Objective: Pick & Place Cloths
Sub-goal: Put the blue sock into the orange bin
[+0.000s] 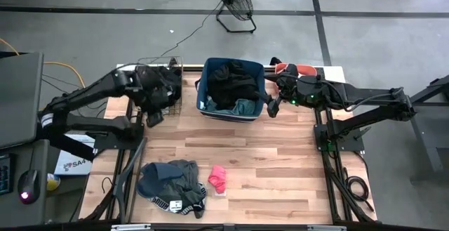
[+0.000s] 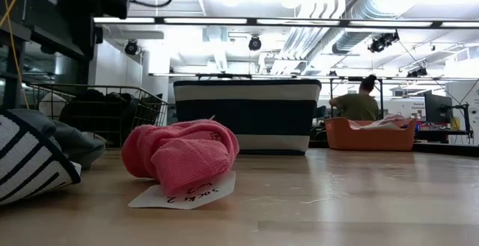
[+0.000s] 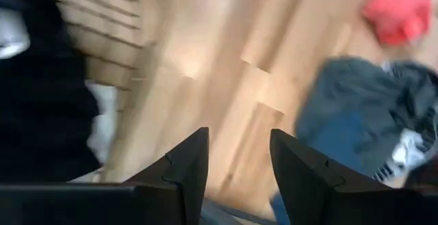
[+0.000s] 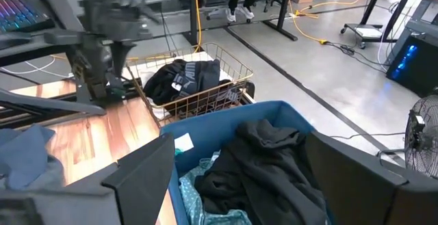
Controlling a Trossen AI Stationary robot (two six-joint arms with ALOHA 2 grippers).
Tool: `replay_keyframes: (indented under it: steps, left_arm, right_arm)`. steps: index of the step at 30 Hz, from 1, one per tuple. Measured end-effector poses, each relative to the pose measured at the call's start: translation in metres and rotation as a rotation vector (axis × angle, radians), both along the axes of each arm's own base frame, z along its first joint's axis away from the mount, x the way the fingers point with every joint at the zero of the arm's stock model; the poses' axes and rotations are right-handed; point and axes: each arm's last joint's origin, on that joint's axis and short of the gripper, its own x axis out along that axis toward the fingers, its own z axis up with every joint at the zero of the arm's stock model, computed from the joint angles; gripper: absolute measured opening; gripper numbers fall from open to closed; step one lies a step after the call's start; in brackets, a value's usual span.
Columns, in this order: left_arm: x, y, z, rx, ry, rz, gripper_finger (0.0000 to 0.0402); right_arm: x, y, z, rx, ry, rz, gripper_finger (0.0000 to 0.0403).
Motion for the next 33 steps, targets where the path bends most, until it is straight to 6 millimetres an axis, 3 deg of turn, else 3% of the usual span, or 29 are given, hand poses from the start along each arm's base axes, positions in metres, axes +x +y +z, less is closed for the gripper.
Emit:
replay_keyframes:
  steps: [8, 18, 33]
  left_arm:
    - [0.015, -0.047, 0.001, 0.011, 0.004, -0.228, 0.0152]
    - [0.015, -0.093, -0.002, 0.097, 0.024, -0.441, 0.0152]
    - [0.015, -0.139, -0.062, 0.076, 0.177, -0.577, 0.0152]
  right_arm:
    - [-0.001, 0.0, -0.002, 0.006, 0.024, -0.002, 0.0321]
    - [-0.001, 0.0, -0.004, 0.008, 0.04, -0.002, 0.0321]
    - [-0.001, 0.001, -0.005, 0.012, 0.049, 0.027, 0.0321]
